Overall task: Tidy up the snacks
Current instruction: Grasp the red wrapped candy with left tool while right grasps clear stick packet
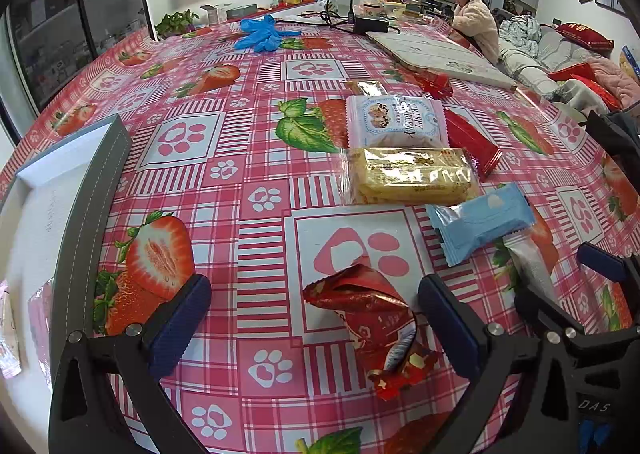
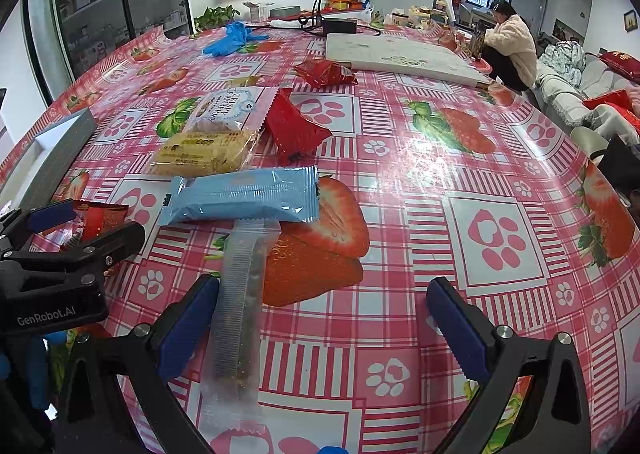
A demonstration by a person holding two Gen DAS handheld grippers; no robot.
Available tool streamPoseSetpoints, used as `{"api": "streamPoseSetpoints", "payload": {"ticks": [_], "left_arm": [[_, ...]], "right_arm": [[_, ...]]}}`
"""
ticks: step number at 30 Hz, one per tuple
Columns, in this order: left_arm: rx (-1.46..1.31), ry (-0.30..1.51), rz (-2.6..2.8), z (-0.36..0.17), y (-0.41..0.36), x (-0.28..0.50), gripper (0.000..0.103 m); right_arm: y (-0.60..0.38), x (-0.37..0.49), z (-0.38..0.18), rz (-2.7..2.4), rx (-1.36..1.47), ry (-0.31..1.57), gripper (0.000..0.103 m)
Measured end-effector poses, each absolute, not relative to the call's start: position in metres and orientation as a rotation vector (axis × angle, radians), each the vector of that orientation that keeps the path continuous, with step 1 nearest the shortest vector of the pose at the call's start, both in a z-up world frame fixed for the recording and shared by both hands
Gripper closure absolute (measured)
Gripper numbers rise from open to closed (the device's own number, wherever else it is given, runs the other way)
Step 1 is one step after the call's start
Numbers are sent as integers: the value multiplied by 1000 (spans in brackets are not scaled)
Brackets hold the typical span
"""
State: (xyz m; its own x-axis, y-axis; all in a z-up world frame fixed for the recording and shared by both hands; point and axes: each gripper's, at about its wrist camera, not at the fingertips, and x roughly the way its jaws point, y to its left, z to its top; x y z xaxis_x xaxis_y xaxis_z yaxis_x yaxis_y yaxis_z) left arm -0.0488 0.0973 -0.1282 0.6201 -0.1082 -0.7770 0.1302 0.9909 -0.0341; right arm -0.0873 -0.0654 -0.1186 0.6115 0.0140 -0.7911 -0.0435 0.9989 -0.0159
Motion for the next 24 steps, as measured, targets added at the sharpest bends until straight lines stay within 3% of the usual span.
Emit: {"api": "streamPoseSetpoints", "payload": {"ticks": [18,21,22,23,24], "left_arm": [[39,939,-147,-126,97,-48,4],[55,961,-174,-122,92,-51,21],[57,965,-179,-120,91,-51,36],[55,969,-183,-117,89,-52,56],[48,976,-189,-115,89,-52,67]], "right_arm": [[-62,-62,-113,31,-38,1146,0],[-55,-67,-111,62,-63,1144,14],[-54,-68,-110,71,-67,1143,18],[-51,-69,-108,86,-75,1141,29],[-48,-70,-106,95,-81,1137,46]]}}
